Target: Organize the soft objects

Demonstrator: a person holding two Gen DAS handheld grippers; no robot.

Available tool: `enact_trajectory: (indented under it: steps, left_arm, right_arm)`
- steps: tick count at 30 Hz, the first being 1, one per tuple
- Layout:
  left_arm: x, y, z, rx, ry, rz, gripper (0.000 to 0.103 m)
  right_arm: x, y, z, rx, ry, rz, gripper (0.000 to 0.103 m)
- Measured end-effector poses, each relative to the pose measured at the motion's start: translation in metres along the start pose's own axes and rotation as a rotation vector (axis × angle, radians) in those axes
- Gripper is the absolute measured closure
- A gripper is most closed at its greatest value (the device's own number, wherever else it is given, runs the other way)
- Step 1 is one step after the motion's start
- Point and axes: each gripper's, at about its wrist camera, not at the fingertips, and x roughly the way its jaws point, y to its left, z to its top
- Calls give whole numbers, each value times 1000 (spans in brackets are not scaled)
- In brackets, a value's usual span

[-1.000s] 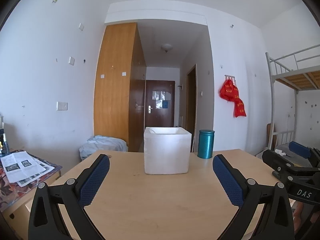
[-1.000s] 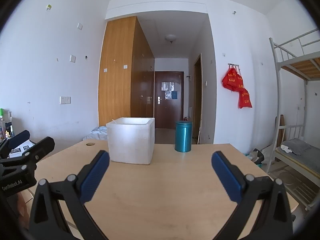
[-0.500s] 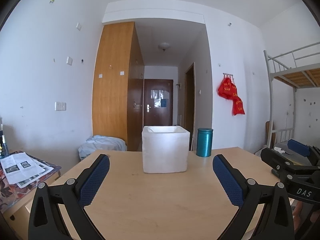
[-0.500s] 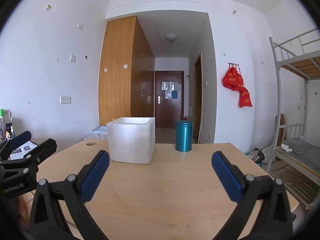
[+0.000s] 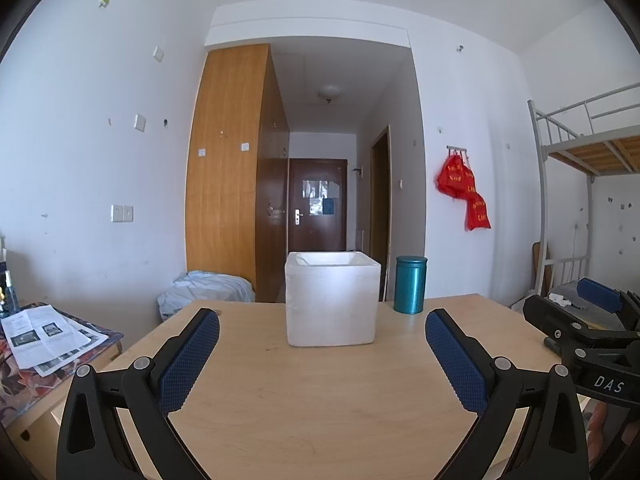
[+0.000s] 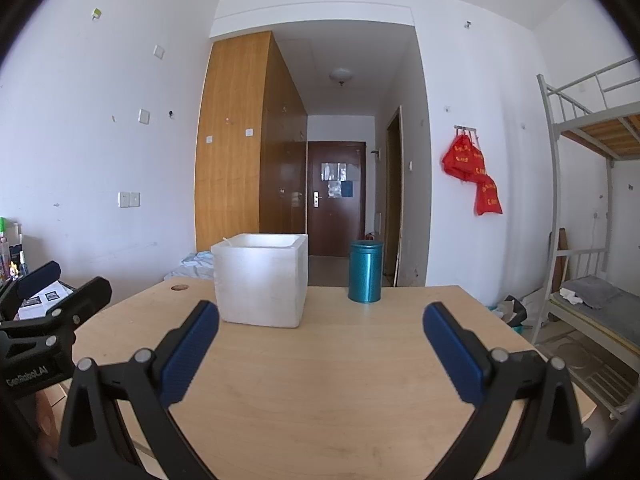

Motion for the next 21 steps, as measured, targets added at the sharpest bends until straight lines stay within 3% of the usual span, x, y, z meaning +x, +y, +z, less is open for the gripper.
enact_trajectory:
  steps: [21]
  left_arm:
    - [0,-3,-1,5,-3,2,0]
  right_arm:
    - [-1,0,-2,1,3,-3,0]
